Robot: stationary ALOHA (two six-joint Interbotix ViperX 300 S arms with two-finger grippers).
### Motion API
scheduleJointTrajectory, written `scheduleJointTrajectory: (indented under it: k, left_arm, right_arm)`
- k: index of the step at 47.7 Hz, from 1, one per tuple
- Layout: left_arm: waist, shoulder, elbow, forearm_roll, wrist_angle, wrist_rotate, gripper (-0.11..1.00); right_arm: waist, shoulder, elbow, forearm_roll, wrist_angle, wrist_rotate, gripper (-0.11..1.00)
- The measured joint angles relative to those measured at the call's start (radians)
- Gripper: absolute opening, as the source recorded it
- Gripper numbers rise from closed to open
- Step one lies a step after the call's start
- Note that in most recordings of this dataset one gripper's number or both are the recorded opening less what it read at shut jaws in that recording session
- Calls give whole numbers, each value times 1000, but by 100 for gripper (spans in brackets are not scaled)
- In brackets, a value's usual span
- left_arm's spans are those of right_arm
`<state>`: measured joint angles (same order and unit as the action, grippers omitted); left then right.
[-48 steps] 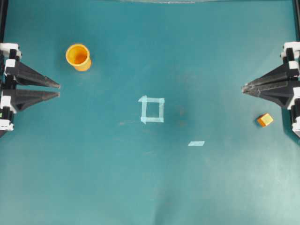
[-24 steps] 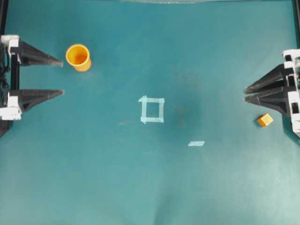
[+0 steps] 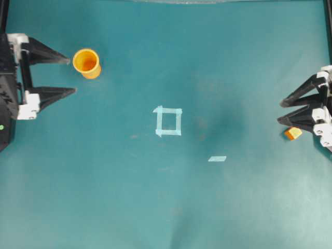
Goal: Hold the block with right arm and the cup with left arm, then put the block into the cup.
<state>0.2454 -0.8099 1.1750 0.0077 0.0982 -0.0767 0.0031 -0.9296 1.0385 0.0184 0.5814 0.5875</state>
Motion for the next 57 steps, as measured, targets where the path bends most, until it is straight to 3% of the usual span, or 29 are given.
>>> scheduleJointTrajectory:
  k: [16,34,57]
  left_arm:
    - [63,186,-12,2,32,-26,87]
    - [189,212,-18,2,40,-26,87]
    - [193,307,-18,3,78,-86,87]
  right_arm:
    - [-2,80,-2,-34,167,44,61]
    - [0,95,-5,-43,213,52,61]
    - [0,103,-5,-43,268,75,61]
